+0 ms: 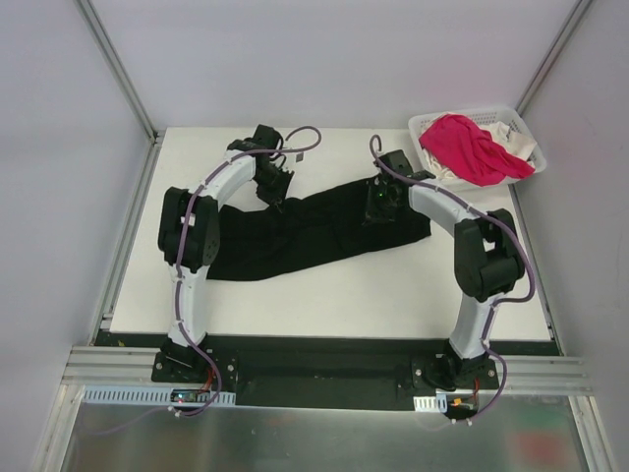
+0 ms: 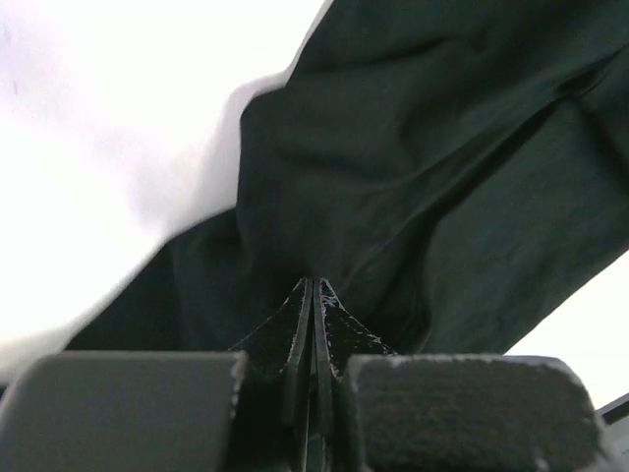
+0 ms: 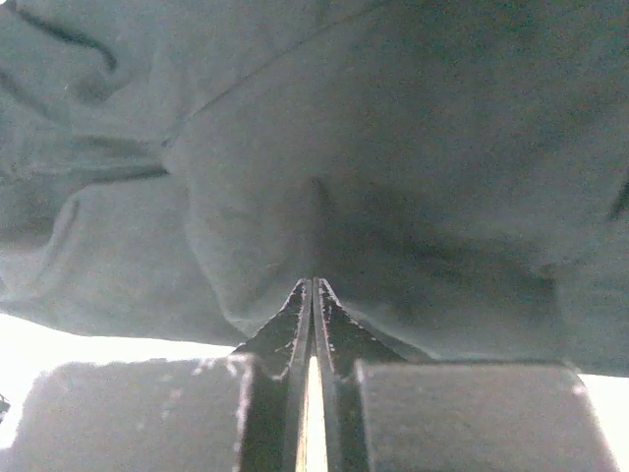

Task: Fold and stack the t-shirts
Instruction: Fold the other side of the tshirt into a rectangle

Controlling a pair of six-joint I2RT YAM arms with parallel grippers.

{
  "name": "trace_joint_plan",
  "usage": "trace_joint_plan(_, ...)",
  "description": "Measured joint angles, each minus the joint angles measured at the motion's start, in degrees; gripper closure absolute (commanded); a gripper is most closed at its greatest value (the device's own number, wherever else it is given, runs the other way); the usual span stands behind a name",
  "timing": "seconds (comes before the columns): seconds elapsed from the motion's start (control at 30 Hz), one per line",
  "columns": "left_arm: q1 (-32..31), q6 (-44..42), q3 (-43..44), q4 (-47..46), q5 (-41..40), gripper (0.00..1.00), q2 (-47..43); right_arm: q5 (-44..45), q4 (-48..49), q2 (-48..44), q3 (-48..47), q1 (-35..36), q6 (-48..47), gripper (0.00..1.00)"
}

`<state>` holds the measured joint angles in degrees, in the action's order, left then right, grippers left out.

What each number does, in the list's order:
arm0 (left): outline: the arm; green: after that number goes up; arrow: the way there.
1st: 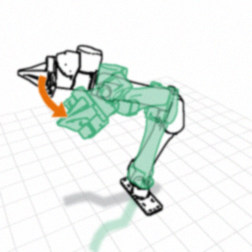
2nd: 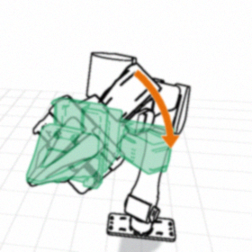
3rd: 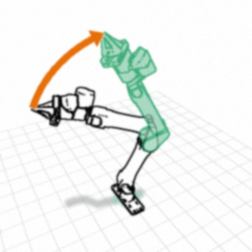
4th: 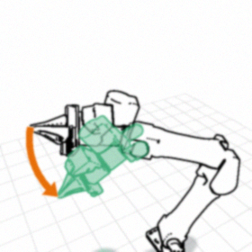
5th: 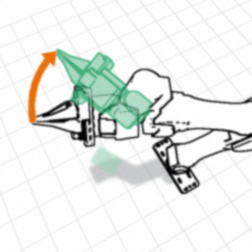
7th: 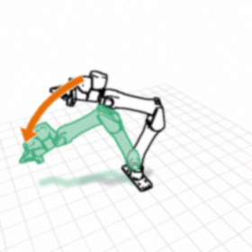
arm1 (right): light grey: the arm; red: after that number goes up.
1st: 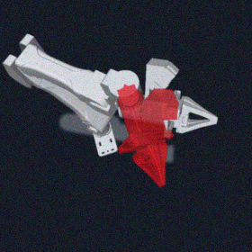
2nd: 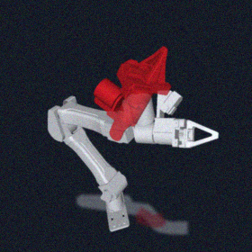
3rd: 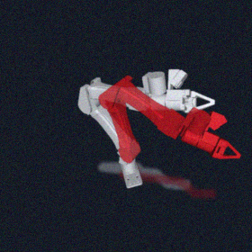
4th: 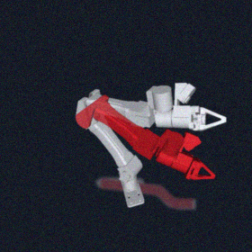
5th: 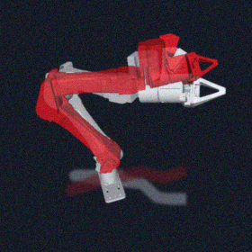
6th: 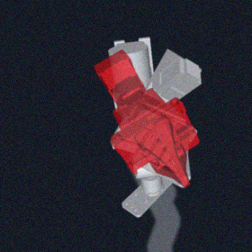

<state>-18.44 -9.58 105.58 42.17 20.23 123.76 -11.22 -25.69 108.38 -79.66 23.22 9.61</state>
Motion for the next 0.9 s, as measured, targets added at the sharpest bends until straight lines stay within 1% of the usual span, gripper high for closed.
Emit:
trace_joint_plan(0.13, -0.3, 2.5, -6.2, -0.3, -4.4, 1.0, -3.5, 0.1, 0.3, 0.0, 0.1, -3.0, -0.1, 0.99)
trace_joint_plan(0.3, -1.5, 4.3, -8.7, -1.3, -6.9, 1.0, -6.6, 0.0, 1.9, -0.2, 3.4, -4.8, -0.1, 0.99)
trace_joint_plan(0.5, -3.0, 5.6, -9.9, -2.4, -8.3, 1.0, -9.5, -0.5, 3.3, -1.2, 9.0, -7.6, 0.0, 0.99)
trace_joint_plan(0.63, -3.0, 5.8, -10.2, -2.7, -9.4, 1.0, -9.6, -0.8, 4.3, -2.2, 10.8, -9.8, 0.1, 0.99)
trace_joint_plan(0.77, -2.9, 6.0, -11.2, -2.8, -12.1, 1.0, -9.6, -1.2, 5.5, -3.0, 12.2, -10.3, 0.4, 0.99)
trace_joint_plan(0.9, -2.8, 7.4, -11.4, -2.8, -16.5, 1.0, -9.6, -1.4, 6.3, -3.1, 12.8, -10.3, 0.7, 0.99)
